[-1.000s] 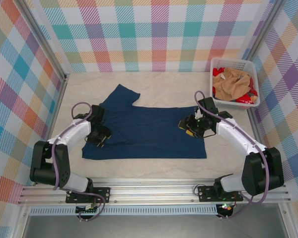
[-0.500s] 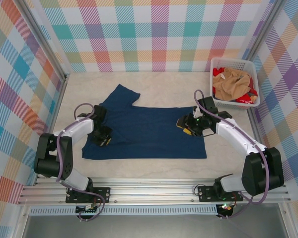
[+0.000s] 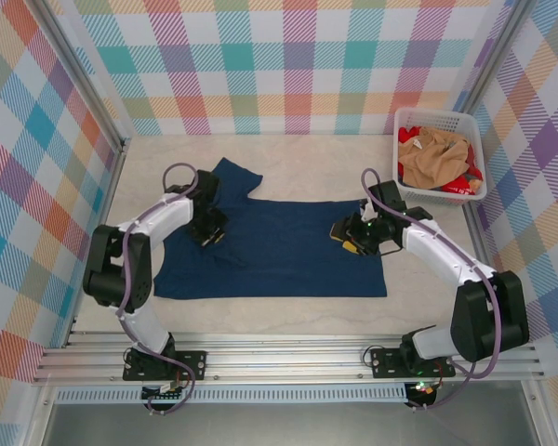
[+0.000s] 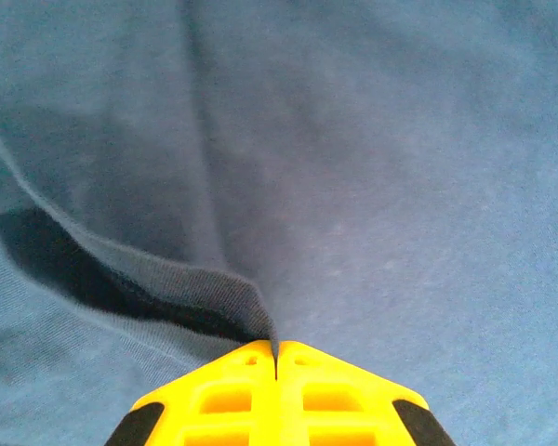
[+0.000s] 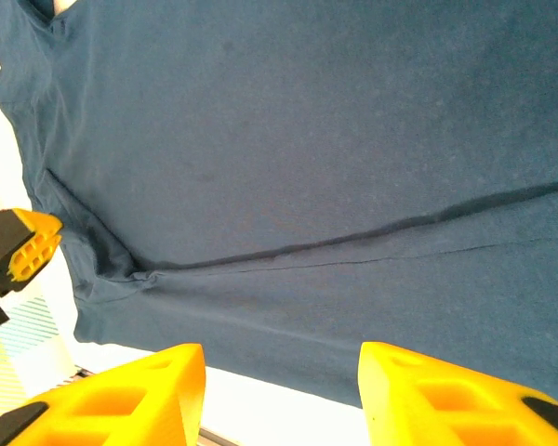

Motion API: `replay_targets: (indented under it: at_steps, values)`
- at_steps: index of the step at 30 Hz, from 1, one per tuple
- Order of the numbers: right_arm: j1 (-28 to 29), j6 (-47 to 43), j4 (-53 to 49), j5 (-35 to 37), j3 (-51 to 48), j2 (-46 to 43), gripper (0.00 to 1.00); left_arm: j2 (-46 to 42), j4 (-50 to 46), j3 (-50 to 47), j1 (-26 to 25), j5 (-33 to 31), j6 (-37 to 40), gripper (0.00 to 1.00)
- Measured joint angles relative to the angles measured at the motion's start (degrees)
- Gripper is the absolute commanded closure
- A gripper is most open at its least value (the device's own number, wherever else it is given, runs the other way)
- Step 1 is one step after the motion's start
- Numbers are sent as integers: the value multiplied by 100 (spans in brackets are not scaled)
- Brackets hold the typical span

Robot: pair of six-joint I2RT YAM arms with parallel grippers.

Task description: Fold and stack the t-shirts

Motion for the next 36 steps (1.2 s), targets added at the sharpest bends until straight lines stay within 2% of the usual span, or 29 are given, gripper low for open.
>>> replay_targets:
  at_steps: [9, 21, 23, 25, 28, 32, 36]
  values:
    - [0, 0, -26, 2, 96, 81, 53, 1191, -509, 1412, -470, -201, 846, 100]
    - [0, 0, -98, 2, 96, 96, 53, 1829, -896, 2015, -841, -485, 1801, 97]
    - [0, 0, -98, 2, 96, 105, 53, 1829, -922, 2035, -863, -542, 1906, 89]
    - [0, 2, -96, 2, 96, 127, 53, 1829, -920, 2057, -907, -623, 2020, 68]
    - [0, 2, -96, 7, 96, 168, 53, 1814, -907, 2085, -968, -745, 2061, 49]
    - [0, 26, -94, 101, 96, 173, 55, 1401, -815, 1937, -1008, -857, 1980, 48]
    - [-11, 160, -37, 334, -57, 107, 57, 94, -702, 1071, -780, -632, 1482, 59]
